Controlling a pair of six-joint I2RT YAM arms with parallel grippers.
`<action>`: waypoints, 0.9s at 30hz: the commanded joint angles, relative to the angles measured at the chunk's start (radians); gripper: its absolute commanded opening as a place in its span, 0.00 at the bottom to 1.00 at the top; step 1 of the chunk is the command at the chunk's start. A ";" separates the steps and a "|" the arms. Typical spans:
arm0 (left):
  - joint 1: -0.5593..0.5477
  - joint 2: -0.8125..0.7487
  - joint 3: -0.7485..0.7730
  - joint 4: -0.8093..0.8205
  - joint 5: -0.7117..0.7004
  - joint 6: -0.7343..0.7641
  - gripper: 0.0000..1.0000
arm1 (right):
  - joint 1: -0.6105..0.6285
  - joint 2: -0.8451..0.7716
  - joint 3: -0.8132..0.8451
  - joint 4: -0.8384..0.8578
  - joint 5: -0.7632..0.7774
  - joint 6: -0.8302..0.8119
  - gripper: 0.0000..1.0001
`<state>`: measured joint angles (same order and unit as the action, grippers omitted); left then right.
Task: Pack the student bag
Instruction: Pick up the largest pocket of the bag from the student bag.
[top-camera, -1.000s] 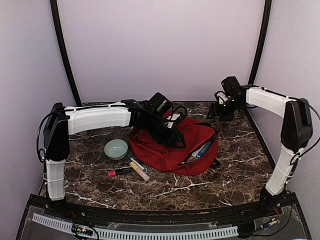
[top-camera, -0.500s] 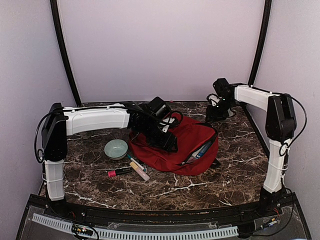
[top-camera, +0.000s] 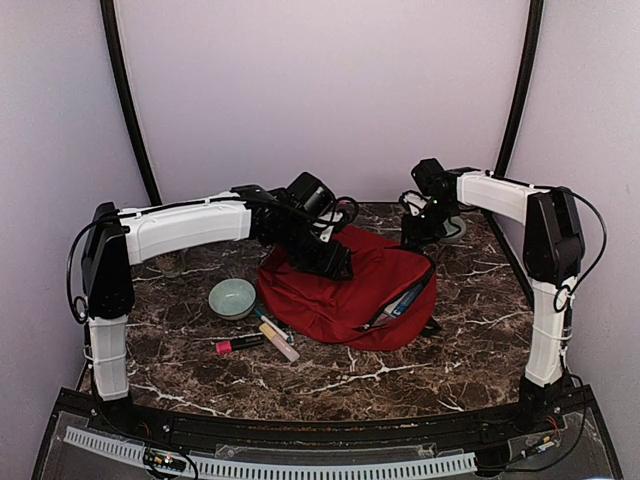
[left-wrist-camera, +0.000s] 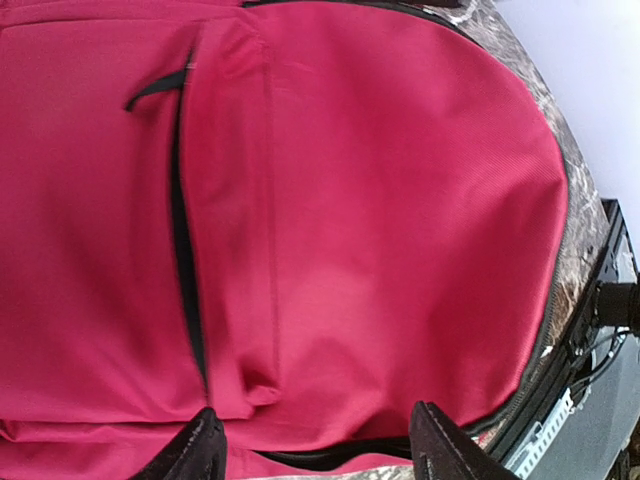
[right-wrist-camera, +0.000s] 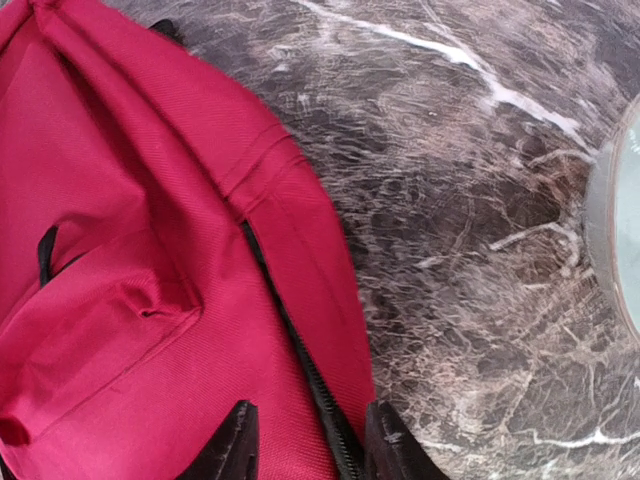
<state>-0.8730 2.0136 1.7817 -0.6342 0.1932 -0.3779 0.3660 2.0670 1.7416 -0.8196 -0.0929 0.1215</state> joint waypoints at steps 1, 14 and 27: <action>0.028 0.012 0.029 -0.012 0.008 0.011 0.65 | -0.002 0.012 0.019 -0.011 0.058 -0.010 0.31; 0.051 0.071 0.112 -0.004 0.048 0.016 0.64 | -0.001 -0.027 -0.013 -0.017 0.088 -0.016 0.00; 0.074 0.197 0.362 0.074 0.099 -0.145 0.65 | 0.022 -0.313 -0.257 0.094 -0.237 0.080 0.00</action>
<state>-0.7986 2.1647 2.0441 -0.5983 0.2527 -0.4522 0.3668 1.8755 1.5764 -0.7982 -0.1471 0.1555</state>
